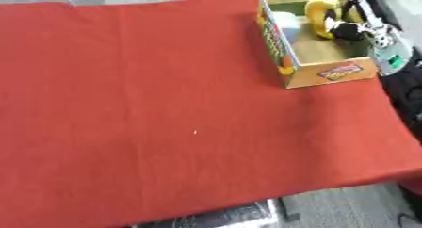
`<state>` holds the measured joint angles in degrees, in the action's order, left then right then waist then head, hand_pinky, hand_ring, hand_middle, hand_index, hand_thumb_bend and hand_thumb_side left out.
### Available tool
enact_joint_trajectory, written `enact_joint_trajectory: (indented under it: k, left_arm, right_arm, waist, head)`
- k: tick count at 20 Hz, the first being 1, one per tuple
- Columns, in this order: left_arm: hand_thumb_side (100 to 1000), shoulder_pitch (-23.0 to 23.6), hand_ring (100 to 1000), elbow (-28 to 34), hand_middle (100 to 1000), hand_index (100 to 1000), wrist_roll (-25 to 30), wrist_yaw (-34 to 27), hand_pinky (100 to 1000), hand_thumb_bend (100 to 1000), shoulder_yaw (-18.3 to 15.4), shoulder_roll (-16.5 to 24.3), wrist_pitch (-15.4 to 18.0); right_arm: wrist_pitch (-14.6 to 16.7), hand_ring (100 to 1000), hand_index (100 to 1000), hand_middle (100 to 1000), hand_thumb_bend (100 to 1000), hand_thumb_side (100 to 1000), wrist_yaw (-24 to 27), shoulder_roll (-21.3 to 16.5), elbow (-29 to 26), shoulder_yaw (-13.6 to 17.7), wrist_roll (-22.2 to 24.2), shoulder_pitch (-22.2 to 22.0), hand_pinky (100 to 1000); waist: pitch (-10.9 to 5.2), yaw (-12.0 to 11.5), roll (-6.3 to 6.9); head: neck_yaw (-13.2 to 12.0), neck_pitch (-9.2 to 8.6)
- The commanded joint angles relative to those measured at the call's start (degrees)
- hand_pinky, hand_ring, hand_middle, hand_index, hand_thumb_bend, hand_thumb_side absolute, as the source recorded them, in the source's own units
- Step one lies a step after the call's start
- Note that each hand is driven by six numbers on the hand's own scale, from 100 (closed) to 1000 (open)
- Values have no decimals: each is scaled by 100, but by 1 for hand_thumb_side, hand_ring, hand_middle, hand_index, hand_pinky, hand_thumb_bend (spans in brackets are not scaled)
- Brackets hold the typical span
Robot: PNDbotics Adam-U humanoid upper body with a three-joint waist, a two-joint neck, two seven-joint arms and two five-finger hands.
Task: Pick up the objects with one hand, pass them to the other hand, and then place them into the box on the other side of the table.
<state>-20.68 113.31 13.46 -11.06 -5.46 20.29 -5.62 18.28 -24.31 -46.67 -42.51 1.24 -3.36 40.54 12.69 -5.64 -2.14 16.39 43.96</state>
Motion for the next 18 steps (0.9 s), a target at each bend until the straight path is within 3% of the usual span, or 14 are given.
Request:
enact_joint_trajectory:
  k: [1, 7, 11, 14, 17, 18]
  left_arm:
    - [932, -11, 721, 128, 660, 823, 3, 30, 682, 100, -71, -2, -37]
    - [940, 65, 721, 128, 659, 823, 36, 85, 682, 100, -83, -73, -109]
    - [943, 119, 718, 128, 655, 822, 55, 114, 681, 100, -98, -131, -157]
    - [942, 153, 718, 128, 653, 817, 41, 171, 681, 100, -118, -196, -187]
    - [922, 160, 715, 128, 650, 814, -22, 288, 680, 100, -159, -292, -153]
    - [918, 169, 715, 128, 650, 814, -62, 337, 680, 100, -169, -321, -126]
  right_arm:
    - [169, 814, 1000, 918, 100, 224, 27, -237, -257, 119, 214, 11, 888]
    - [289, 903, 1000, 991, 100, 205, -37, -446, -1111, 79, 734, -321, 951]
    - [199, 915, 1000, 999, 100, 211, -324, -639, -2034, 176, 1147, -647, 957]
    - [161, 882, 1000, 964, 100, 199, -132, -708, -3061, 515, 670, -1112, 939]
    - [21, 805, 1000, 872, 100, 358, 205, -515, -4176, 942, -82, -1733, 895]
    - [-18, 797, 1000, 862, 100, 325, 321, -385, -4556, 1069, -331, -1953, 890]
  waist:
    - [5, 18, -89]
    - [-9, 61, -134]
    - [-28, 98, -170]
    - [-40, 137, -198]
    - [-76, 218, -250]
    - [-95, 248, -268]
  head:
    - [-15, -2]
    - [-68, 15]
    - [-181, 15]
    - [-402, 15]
    - [-700, 15]
    - [-813, 15]
